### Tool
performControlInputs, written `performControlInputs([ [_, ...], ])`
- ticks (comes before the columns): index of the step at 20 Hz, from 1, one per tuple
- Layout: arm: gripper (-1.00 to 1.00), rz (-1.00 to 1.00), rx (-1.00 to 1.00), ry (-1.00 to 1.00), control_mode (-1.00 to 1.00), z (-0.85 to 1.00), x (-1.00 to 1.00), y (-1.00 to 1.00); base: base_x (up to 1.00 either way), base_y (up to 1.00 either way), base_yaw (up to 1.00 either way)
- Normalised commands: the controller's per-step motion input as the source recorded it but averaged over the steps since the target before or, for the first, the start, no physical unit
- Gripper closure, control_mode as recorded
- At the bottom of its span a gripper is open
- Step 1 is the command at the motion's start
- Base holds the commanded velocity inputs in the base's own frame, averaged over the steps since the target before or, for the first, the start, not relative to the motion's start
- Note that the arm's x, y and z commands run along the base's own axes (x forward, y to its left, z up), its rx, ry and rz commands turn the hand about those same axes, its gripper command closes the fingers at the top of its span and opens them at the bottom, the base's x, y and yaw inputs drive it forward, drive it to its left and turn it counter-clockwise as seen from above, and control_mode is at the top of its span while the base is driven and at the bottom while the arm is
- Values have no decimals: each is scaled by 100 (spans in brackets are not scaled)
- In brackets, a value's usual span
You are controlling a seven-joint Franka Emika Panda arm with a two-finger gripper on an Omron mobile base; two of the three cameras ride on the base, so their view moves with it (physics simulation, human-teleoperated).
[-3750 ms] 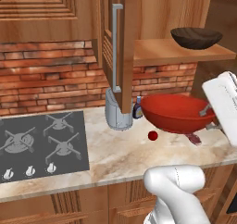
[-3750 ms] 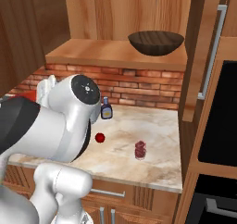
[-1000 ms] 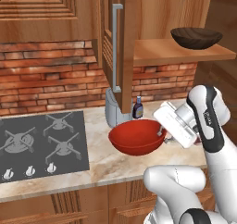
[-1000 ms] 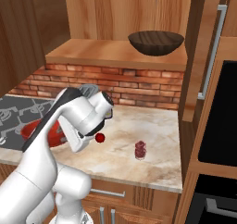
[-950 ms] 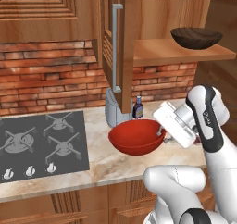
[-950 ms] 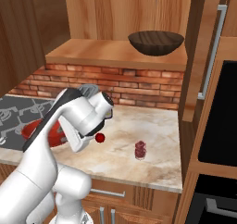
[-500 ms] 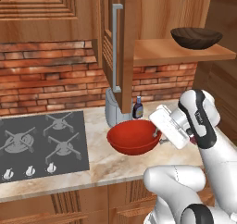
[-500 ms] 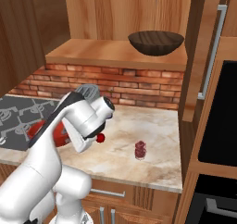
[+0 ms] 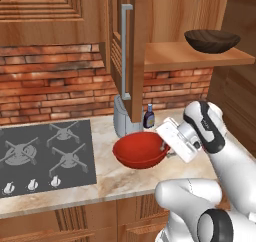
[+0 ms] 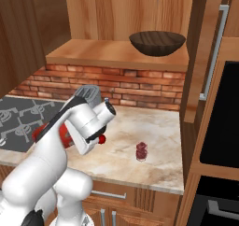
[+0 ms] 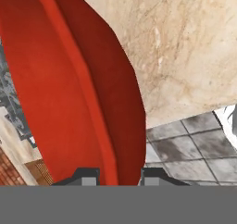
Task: Pick both bowls and place them on the counter. Then place the apple in one bowl and place the steak in the other bowl.
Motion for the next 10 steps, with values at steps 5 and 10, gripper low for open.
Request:
performControlInputs([
  [5,100,7,0,0,-100,-30,17,16,0,0,0],
  [10,100,5,0,-1,-100,-29,28,9,0,0,0],
])
